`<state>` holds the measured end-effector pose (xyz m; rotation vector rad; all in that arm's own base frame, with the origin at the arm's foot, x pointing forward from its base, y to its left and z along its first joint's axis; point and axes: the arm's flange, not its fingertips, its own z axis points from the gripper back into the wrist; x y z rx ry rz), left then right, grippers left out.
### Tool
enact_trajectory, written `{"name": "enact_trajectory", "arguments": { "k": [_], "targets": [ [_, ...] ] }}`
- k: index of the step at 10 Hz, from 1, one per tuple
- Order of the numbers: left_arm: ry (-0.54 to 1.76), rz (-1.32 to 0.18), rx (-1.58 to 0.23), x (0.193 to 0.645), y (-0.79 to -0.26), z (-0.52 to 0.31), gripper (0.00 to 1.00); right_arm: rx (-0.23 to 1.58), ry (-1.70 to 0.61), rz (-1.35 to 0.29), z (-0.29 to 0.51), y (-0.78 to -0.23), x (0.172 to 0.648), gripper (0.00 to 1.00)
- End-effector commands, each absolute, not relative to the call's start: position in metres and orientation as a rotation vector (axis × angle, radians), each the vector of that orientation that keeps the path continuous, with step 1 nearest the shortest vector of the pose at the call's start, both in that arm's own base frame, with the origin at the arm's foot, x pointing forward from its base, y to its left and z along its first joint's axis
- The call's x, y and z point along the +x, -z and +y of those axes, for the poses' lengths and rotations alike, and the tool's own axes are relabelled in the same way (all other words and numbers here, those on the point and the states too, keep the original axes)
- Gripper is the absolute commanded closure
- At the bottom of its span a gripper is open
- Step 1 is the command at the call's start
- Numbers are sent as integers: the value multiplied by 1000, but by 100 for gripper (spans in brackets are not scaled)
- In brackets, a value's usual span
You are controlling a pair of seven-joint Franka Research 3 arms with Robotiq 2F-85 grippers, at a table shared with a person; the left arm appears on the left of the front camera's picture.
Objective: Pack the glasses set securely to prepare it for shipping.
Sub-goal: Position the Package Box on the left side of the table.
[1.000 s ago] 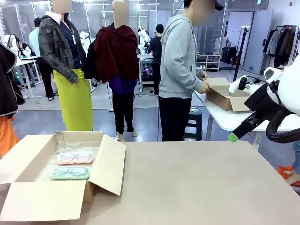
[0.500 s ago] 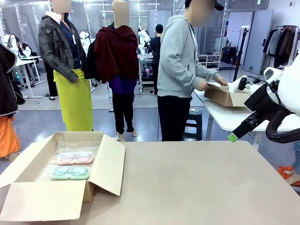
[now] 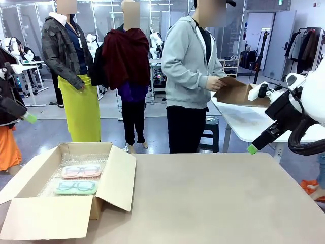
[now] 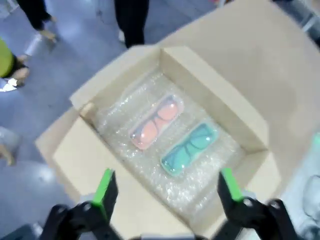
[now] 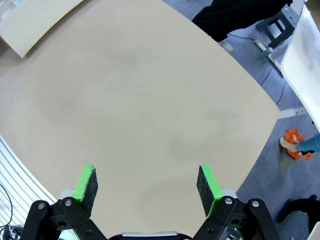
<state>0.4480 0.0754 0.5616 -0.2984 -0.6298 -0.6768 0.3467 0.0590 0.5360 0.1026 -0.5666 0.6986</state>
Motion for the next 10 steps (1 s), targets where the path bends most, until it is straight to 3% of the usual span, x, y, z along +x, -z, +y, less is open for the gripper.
{"name": "enact_trajectory", "arguments": {
  "k": [1, 4, 10],
  "targets": [
    [729, -738, -279, 403, -534, 43, 0, 85, -705, -558, 59, -538, 343, 0],
    [834, -704, -338, 374, -518, 18, 0, 85, -705, -558, 59, -538, 343, 0],
    [782, -701, -315, 379, -520, 11, 0, 85, -705, -558, 59, -538, 343, 0]
  ]
}}
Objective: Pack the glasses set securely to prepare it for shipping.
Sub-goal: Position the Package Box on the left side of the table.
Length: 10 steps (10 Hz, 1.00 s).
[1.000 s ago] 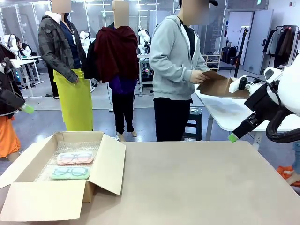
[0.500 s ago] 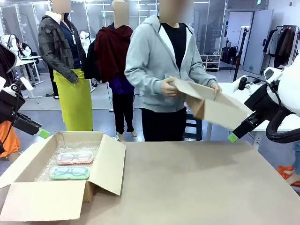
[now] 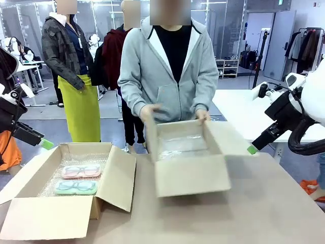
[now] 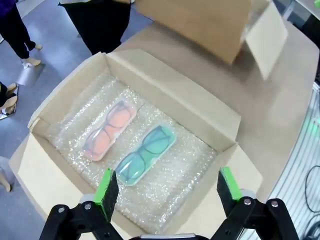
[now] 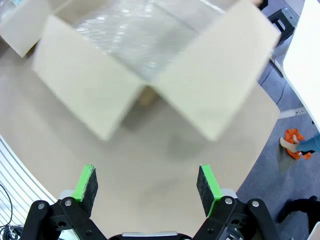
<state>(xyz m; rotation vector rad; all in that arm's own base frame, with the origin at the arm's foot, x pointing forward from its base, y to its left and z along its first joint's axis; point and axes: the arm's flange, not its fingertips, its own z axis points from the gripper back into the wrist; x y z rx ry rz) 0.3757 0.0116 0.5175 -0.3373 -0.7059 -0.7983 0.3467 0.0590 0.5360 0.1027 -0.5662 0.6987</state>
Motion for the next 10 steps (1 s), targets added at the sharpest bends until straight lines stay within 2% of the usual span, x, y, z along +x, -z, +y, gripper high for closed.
{"name": "enact_trajectory", "arguments": {
  "k": [1, 10],
  "targets": [
    [782, -701, -315, 379, -520, 11, 0, 85, -705, -558, 59, -538, 343, 0],
    [782, -701, -315, 379, -520, 11, 0, 85, -705, -558, 59, -538, 343, 0]
  ]
}}
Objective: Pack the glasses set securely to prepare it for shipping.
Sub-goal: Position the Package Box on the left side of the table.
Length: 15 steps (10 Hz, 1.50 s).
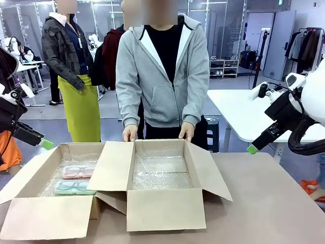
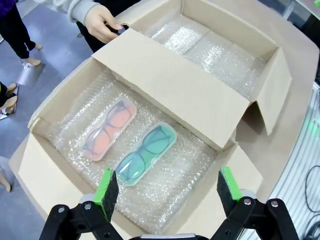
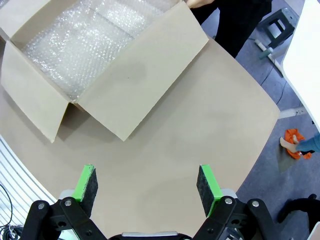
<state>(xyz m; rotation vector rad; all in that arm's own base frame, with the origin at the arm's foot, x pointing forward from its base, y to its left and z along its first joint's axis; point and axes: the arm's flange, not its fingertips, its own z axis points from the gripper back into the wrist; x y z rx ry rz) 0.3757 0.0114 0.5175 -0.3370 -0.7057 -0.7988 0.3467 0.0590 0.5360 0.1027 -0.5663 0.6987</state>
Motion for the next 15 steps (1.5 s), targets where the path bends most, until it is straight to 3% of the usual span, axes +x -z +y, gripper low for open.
{"name": "enact_trajectory", "arguments": {
  "k": [1, 15],
  "targets": [
    [782, -701, -315, 379, -520, 11, 0, 85, -705, -558, 59, -538, 343, 0],
    [782, -701, -315, 379, -520, 11, 0, 85, -705, -558, 59, -538, 343, 0]
  ]
}}
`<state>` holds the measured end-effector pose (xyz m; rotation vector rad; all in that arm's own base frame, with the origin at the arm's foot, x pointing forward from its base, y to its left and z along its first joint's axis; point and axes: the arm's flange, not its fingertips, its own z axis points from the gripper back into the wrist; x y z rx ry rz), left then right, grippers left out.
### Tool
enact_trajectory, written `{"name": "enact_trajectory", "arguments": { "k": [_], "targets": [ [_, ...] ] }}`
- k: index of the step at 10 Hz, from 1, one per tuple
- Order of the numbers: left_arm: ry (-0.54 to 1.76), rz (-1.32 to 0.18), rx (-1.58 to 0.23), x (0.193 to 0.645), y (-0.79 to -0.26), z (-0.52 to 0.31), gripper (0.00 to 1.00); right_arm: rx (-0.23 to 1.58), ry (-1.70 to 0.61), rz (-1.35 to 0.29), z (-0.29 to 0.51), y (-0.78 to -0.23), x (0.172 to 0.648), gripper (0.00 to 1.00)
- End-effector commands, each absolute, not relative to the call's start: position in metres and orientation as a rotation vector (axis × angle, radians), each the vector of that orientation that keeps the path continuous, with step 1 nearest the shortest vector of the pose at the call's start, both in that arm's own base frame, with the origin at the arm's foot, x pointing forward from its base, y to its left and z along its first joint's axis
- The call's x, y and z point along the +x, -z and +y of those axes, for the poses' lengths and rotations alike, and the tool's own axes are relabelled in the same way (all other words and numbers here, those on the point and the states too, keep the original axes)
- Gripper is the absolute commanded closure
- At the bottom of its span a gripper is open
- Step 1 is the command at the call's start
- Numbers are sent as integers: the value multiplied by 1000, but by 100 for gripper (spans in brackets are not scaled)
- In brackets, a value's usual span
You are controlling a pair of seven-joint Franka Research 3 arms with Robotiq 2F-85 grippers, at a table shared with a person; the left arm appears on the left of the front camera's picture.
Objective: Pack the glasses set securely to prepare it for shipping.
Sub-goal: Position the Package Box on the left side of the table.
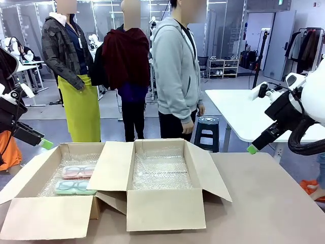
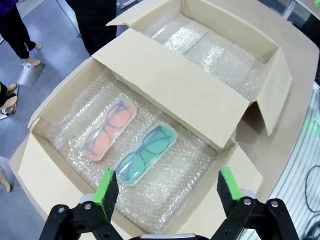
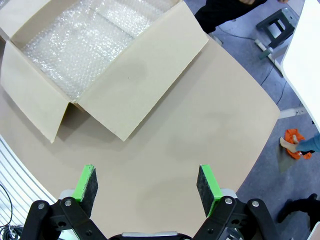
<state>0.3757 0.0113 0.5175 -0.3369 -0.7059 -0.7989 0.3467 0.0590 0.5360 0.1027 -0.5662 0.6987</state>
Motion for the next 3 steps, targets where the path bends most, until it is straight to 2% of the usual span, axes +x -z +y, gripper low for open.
{"name": "enact_trajectory", "arguments": {
  "k": [1, 3],
  "targets": [
    [782, -701, -315, 379, -520, 11, 0, 85, -705, -558, 59, -538, 343, 0],
    [782, -701, -315, 379, -520, 11, 0, 85, -705, -558, 59, -538, 343, 0]
  ]
}}
